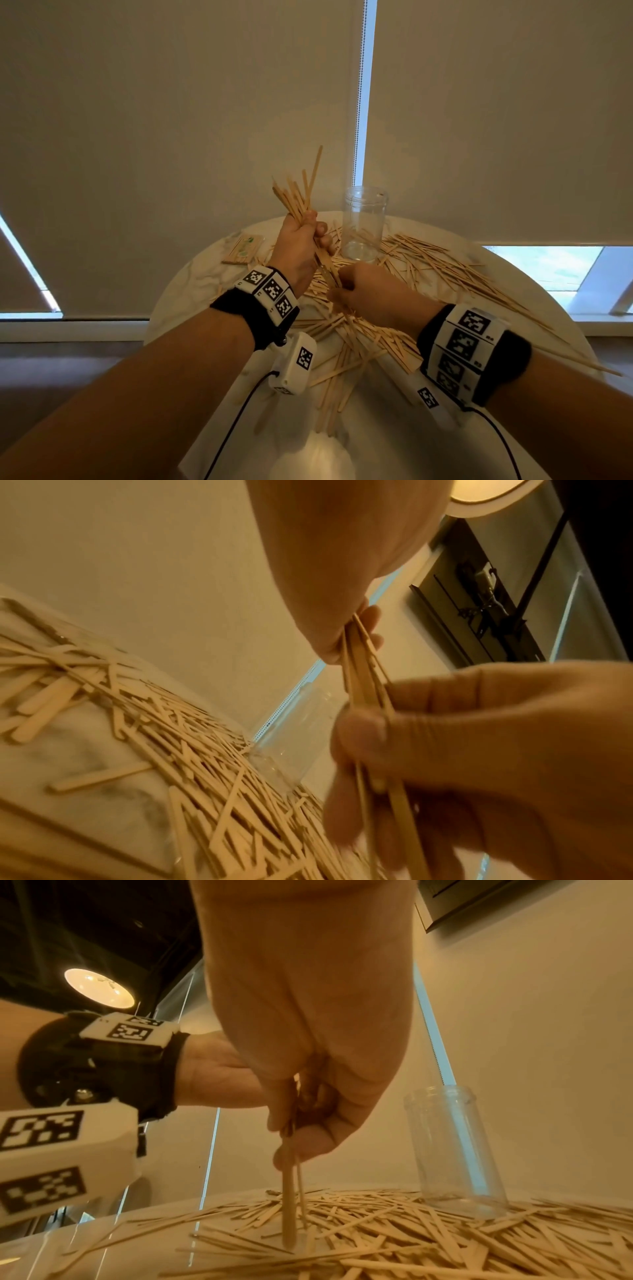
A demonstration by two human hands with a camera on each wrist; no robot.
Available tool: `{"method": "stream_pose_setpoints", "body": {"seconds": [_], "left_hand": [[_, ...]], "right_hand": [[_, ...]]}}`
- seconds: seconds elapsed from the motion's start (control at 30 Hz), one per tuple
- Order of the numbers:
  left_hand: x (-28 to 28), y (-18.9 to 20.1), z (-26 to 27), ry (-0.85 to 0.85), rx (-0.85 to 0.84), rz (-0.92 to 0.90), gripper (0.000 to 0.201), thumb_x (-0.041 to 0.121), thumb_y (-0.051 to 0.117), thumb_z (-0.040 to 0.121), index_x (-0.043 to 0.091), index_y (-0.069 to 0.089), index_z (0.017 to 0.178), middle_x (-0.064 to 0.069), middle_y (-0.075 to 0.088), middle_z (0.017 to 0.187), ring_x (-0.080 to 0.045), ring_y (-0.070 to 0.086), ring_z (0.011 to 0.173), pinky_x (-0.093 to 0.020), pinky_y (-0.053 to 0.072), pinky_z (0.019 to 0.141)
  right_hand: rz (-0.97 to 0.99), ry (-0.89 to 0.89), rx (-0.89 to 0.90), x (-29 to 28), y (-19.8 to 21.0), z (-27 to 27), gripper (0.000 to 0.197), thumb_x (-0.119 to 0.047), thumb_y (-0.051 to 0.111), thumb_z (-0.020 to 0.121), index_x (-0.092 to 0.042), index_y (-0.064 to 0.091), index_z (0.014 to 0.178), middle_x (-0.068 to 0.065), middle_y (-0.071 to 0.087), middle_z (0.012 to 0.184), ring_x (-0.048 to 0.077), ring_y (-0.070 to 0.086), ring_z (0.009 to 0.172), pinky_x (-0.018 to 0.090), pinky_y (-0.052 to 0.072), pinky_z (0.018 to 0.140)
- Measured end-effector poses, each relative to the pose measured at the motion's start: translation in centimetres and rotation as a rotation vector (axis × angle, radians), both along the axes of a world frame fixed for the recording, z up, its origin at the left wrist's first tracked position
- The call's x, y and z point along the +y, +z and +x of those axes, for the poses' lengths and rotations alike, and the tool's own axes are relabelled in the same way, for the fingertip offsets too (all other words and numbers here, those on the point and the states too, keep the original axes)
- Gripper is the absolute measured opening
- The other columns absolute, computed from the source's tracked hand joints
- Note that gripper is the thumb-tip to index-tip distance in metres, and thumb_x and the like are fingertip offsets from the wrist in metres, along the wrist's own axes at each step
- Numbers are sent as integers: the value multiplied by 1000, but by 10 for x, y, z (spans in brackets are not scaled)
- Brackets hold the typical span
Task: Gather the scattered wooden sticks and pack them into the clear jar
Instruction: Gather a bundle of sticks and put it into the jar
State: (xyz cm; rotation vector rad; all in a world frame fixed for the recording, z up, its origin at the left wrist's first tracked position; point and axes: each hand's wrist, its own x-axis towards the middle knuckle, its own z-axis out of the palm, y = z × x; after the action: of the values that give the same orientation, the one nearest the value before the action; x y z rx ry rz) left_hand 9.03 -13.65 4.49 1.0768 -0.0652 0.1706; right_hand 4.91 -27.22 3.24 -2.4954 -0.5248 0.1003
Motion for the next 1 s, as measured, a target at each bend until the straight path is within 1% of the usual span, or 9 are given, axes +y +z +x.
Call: {"method": "stream_pose_setpoints", "body": {"seconds": [0.13,0.27,0.37,0.5,0.6,0.67,0.73,0.83,1.0], "left_hand": [[21,8,10,99,17,-93,9,15,34,108,11,43,110,1,44,68,-9,41,52,-25,43,51],[47,14,18,267,55,-121,12,18,32,108,16,42,101,3,38,65,-8,34,48,-23,35,46],[49,7,12,297,102,-7,18,24,34,107,18,41,91,4,36,64,-7,30,46,-24,30,43],[17,-9,-15,90,151,198,21,30,34,106,17,43,92,4,40,67,-7,34,46,-23,32,42],[-13,-16,-37,-103,99,394,47,50,34,104,9,56,101,-10,59,79,-24,59,62,-39,57,60],[-25,-17,-46,-203,43,432,60,61,40,99,7,66,103,-16,67,86,-33,66,74,-47,58,72],[-28,-16,-47,-225,50,413,58,60,45,97,7,67,107,-17,69,88,-32,66,74,-43,59,68],[-23,-17,-43,-167,83,492,46,52,40,102,11,61,107,-10,69,83,-22,67,65,-36,59,61],[-8,-27,-36,-32,46,683,43,54,37,101,16,55,106,-9,68,96,-24,67,81,-48,59,82]], "right_hand": [[-113,1,18,-9,0,-6,16,-30,63,95,-17,73,93,-3,73,82,11,69,78,30,57,77],[-200,-63,15,-25,0,-8,15,-30,67,92,-17,75,95,-3,73,81,11,69,79,34,59,81],[-101,-145,35,-35,8,-5,14,-30,66,93,-17,74,95,-4,73,79,8,70,74,28,59,76],[192,-167,31,-28,25,-7,14,-29,64,94,-16,70,90,-2,74,77,6,72,67,20,57,64],[236,-131,-70,-12,28,-12,18,-23,61,97,-12,70,86,0,74,72,6,71,60,17,56,55],[163,-133,-195,-4,23,-14,18,-15,57,96,-10,71,86,2,73,70,11,71,59,25,61,59],[132,-126,-261,-3,18,-14,16,-15,56,95,-12,71,90,1,72,71,10,71,61,29,62,63],[104,-60,-215,-6,17,-17,17,-20,56,97,-14,72,97,-3,73,74,6,70,63,25,61,67],[30,-42,-134,-10,31,-24,12,-27,64,95,-19,72,95,-5,72,79,8,69,73,20,56,68]]}}
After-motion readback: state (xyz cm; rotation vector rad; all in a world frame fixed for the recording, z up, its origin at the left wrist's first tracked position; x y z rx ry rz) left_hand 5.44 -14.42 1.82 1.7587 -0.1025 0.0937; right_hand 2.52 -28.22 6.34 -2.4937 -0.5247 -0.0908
